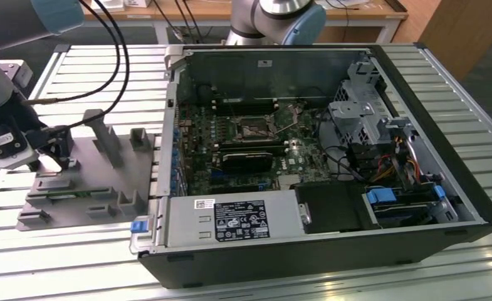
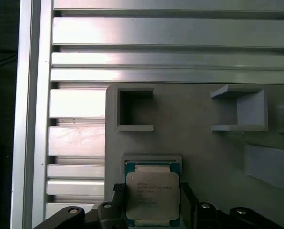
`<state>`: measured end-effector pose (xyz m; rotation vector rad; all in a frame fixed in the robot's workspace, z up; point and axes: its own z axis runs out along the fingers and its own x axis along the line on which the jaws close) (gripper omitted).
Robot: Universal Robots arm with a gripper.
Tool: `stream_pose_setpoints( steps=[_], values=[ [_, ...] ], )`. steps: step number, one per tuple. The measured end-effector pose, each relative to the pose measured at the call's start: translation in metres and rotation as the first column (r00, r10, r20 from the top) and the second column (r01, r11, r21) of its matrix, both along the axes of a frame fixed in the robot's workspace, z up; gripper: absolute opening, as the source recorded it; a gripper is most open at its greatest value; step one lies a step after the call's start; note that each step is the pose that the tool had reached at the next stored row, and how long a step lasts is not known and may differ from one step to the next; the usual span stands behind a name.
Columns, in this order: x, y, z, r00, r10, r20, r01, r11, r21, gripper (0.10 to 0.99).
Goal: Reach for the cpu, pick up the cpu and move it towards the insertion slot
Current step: 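Pick up the cpu and move it towards the insertion slot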
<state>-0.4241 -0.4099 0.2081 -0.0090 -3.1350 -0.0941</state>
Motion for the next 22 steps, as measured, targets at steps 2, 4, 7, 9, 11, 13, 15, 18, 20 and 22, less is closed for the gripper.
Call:
stream_pose_setpoints(
  steps=[2,4,7,9,11,13,15,18,20,22],
  values=[
    [0.0,0.0,0.0013,1.0,0.0,0.0001,0.0,1.0,0.002,0.541],
    [0.0,0.0,0.0023,1.0,0.0,0.0001,0.0,1.0,0.004,0.541],
    [0.0,0.0,0.0041,1.0,0.0,0.0,0.0,1.0,0.005,0.541],
    [0.0,0.0,0.0055,1.0,0.0,0.0,0.0,1.0,0.005,0.541],
    [0.0,0.0,0.0069,1.0,0.0,0.0,0.0,1.0,0.005,0.541],
    [0.0,0.0,0.0084,1.0,0.0,0.0,0.0,1.0,0.006,0.541],
    [0.0,0.0,0.0098,1.0,0.0,0.0001,0.0,1.0,0.007,0.541],
    [0.0,0.0,0.0116,1.0,0.0,0.0,0.0,1.0,0.008,0.541],
    [0.0,0.0,0.0129,1.0,0.0,0.0,0.0,1.0,0.008,0.541],
    [0.0,0.0,0.0142,1.0,0.0,0.0,0.0,1.0,0.008,0.541]
  ],
)
